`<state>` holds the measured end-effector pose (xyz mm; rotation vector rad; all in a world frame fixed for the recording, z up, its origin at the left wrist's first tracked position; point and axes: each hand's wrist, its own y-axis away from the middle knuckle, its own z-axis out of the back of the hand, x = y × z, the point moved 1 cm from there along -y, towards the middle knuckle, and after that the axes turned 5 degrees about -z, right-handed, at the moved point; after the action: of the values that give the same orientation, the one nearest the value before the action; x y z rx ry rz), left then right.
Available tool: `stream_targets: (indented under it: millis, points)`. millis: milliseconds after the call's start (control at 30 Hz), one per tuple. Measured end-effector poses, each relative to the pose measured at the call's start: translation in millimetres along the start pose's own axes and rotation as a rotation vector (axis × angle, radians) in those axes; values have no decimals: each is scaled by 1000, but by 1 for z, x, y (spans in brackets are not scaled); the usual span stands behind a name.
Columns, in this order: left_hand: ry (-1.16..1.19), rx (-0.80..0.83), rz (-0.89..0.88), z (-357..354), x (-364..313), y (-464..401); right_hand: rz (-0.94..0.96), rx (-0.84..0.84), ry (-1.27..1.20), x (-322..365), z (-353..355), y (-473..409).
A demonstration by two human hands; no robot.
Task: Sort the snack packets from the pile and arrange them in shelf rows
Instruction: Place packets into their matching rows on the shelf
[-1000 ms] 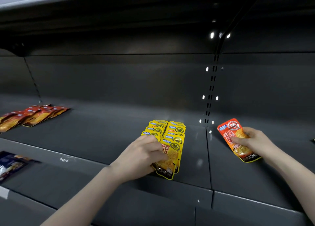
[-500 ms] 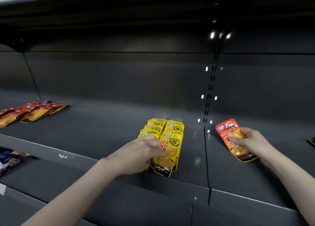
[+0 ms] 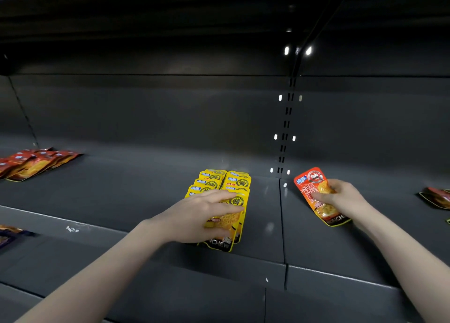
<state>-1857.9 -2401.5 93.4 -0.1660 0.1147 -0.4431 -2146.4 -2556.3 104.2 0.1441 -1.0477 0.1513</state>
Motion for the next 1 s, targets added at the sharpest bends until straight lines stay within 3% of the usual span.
stream_targets:
  millis: [200, 1000]
  points:
    - [-29, 156, 84, -1, -3, -3, 8, -1, -15, 1, -1, 1]
    - [-91, 62, 191, 0, -21, -7, 7, -12, 75, 4, -3, -1]
